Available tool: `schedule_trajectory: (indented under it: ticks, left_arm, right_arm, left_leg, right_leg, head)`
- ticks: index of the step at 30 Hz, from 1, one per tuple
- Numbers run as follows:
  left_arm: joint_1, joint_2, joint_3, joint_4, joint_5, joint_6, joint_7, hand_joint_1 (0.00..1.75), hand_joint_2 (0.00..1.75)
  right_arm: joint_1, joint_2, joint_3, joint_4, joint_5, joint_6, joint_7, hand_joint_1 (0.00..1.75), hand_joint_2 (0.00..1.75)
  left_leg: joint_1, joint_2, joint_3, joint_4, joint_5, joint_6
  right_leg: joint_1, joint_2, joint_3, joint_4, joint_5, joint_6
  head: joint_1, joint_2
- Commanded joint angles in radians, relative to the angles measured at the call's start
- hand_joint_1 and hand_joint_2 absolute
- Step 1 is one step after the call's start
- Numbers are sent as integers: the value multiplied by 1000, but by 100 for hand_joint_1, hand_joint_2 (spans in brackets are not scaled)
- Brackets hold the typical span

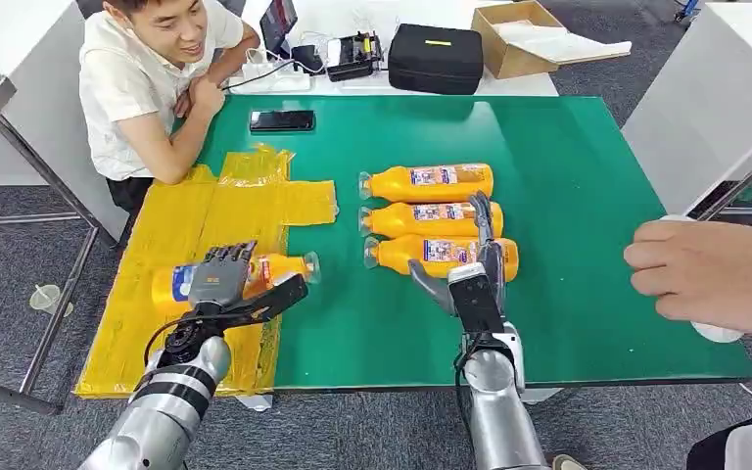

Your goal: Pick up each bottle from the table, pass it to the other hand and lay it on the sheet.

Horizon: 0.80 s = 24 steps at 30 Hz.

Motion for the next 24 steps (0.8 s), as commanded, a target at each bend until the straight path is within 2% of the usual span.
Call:
schedule_trajectory:
  ticks: [1,8,13,17,18,19,20,21,22,23,24]
  left_arm:
    - [-62,33,28,129,-20,-24,20,0,175]
    - [-108,50,34,233,-41,-137,30,0,175]
    - [-98,47,54,225,-32,-96,5,0,175]
    - [-76,22,63,165,-13,-45,-35,0,175]
    - [-44,-12,59,79,12,-7,-77,0,175]
    - [-28,-24,49,38,13,-24,-76,0,175]
    - [-6,-39,51,-13,41,-27,-92,0,175]
    - [38,-67,66,-101,123,-41,-145,0,175]
    - [109,-95,51,-233,192,-58,-175,0,175]
    - [150,-101,24,-304,225,-80,-182,0,175]
    - [245,-100,-60,-459,326,-87,-224,0,175]
  right_arm:
    - [-52,-45,35,96,8,3,-5,0,175]
    - [-88,-60,29,138,9,-5,-11,0,175]
    - [-87,-60,22,149,4,-17,-23,0,175]
    - [-71,-61,26,130,24,-42,-26,0,175]
    - [-57,-77,48,113,129,-126,1,0,175]
    - [-49,-78,49,102,129,-126,1,0,175]
    - [-47,-94,62,101,211,-172,33,0,175]
    - [-39,-111,83,100,329,-237,101,0,175]
    - [-28,-128,93,99,407,-242,161,0,175]
    - [-22,-140,95,102,431,-249,181,0,175]
    - [-5,-162,94,100,500,-278,230,0,175]
  left_leg:
    - [0,3,4,0,-1,0]
    - [0,2,4,0,-1,0]
    - [0,1,6,-1,0,0]
    - [0,2,7,-1,0,0]
    - [0,1,7,-1,0,0]
    - [0,0,6,-1,1,0]
    - [0,0,7,0,0,0]
    - [0,1,8,0,0,0]
    - [0,-1,5,0,1,0]
    - [0,-2,6,0,0,0]
    - [0,-2,5,0,0,0]
  right_leg:
    - [1,2,3,0,0,-3]
    - [1,1,3,0,0,-3]
    - [1,0,5,0,0,-2]
    - [1,0,7,0,0,-4]
    - [1,-1,6,0,0,-3]
    - [1,-2,6,0,0,-2]
    - [1,-2,7,0,-1,-4]
    - [1,-2,7,0,-1,-5]
    - [1,-3,5,0,0,-2]
    - [1,-4,7,0,-2,-3]
    - [1,-4,6,0,-1,-2]
  head:
    - [0,0]
    - [0,0]
    - [0,0]
    - [0,0]
    - [0,0]
    - [0,0]
    - [0,0]
    - [0,0]
    - [0,0]
    - [0,0]
    - [0,0]
